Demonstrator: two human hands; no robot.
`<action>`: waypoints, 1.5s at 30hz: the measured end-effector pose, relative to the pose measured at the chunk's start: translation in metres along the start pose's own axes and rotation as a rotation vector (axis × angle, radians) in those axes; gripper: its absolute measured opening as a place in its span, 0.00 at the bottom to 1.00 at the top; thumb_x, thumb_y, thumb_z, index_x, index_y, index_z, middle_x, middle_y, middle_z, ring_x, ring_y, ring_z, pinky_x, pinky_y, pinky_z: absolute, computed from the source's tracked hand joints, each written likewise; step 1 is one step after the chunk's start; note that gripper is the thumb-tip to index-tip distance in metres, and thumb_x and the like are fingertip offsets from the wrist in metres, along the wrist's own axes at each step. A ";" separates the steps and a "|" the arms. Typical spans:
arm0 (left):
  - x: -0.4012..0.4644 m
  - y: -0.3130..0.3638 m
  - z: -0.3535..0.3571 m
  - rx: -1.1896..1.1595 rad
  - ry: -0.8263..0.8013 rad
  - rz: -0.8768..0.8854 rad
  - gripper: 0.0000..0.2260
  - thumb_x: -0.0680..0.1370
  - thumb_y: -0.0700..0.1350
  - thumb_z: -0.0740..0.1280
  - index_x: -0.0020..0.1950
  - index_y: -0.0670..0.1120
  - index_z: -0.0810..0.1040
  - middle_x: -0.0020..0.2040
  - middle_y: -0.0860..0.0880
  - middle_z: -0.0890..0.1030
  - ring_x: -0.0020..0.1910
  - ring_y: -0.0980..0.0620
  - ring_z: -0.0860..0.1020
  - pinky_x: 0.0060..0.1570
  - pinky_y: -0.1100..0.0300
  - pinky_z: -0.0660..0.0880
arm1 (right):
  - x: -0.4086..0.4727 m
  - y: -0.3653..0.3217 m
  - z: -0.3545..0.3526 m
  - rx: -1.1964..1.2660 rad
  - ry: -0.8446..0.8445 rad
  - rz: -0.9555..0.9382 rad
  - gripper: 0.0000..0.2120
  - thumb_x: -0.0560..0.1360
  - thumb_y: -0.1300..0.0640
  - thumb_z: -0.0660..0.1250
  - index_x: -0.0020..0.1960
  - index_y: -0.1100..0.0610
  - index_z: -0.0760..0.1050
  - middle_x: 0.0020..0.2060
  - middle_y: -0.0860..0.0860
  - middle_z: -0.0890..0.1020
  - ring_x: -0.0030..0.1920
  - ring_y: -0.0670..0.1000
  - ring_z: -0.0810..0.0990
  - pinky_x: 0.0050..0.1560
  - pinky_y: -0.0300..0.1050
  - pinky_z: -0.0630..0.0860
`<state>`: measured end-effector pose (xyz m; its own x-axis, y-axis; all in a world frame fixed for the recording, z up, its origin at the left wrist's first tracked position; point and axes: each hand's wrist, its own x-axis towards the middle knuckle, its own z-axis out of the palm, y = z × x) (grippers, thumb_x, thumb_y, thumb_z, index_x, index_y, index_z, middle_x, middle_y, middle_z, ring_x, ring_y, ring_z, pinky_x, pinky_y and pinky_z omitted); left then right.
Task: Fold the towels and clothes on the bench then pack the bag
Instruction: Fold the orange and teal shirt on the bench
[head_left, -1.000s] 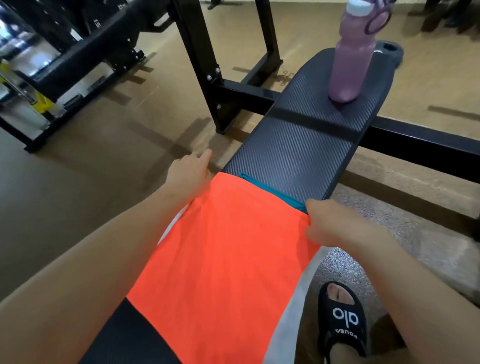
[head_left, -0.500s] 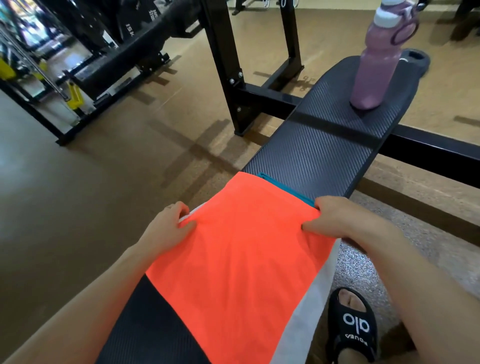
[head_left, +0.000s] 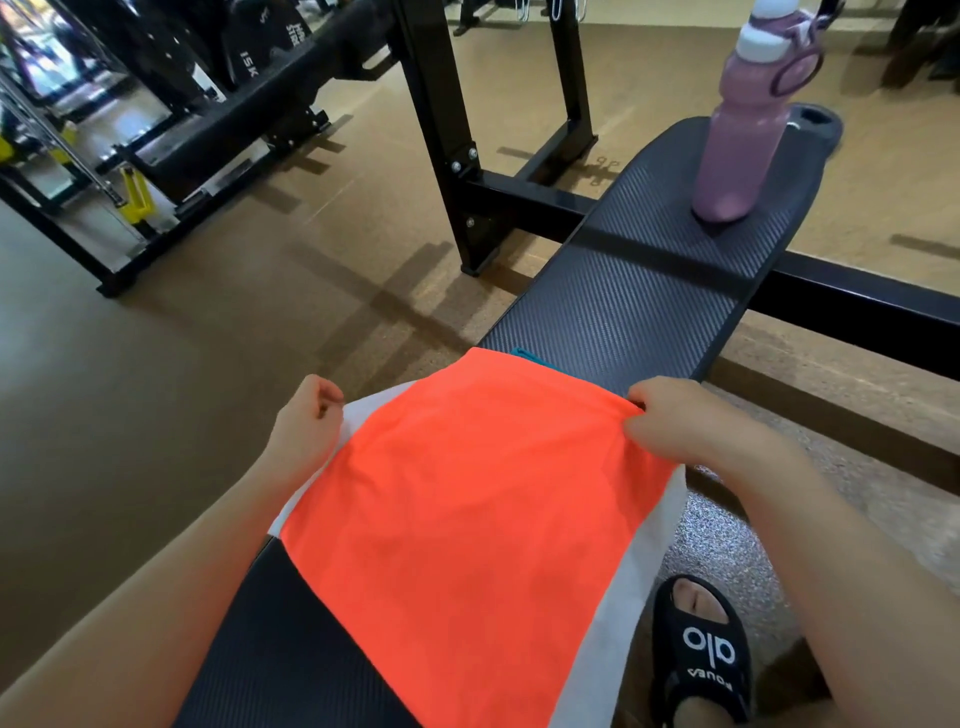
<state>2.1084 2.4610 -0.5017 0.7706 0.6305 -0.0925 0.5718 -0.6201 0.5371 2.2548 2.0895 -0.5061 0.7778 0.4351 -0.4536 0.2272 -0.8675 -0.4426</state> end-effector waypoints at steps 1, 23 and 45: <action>0.000 0.000 0.003 0.010 -0.026 -0.017 0.05 0.80 0.38 0.60 0.54 0.44 0.74 0.45 0.47 0.79 0.42 0.50 0.74 0.40 0.62 0.70 | 0.000 0.000 0.000 0.006 0.006 -0.002 0.03 0.71 0.60 0.62 0.39 0.55 0.73 0.39 0.52 0.78 0.40 0.53 0.77 0.34 0.45 0.71; 0.036 0.109 0.071 0.504 -0.365 0.857 0.21 0.79 0.41 0.62 0.72 0.49 0.72 0.68 0.47 0.74 0.65 0.46 0.74 0.65 0.50 0.71 | 0.008 -0.014 0.016 -0.165 0.148 0.025 0.03 0.74 0.54 0.63 0.46 0.52 0.72 0.47 0.53 0.78 0.52 0.59 0.80 0.43 0.47 0.69; 0.047 0.164 0.088 0.845 -0.269 0.999 0.11 0.79 0.45 0.61 0.61 0.45 0.74 0.57 0.45 0.74 0.47 0.46 0.74 0.48 0.53 0.67 | -0.006 -0.018 -0.004 -0.273 0.057 0.122 0.10 0.78 0.60 0.58 0.57 0.55 0.72 0.60 0.56 0.77 0.60 0.60 0.78 0.54 0.50 0.71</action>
<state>2.2630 2.3481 -0.4920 0.9333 -0.3108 -0.1800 -0.3441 -0.9172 -0.2007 2.2487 2.1014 -0.4923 0.8387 0.3165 -0.4432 0.2734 -0.9485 -0.1599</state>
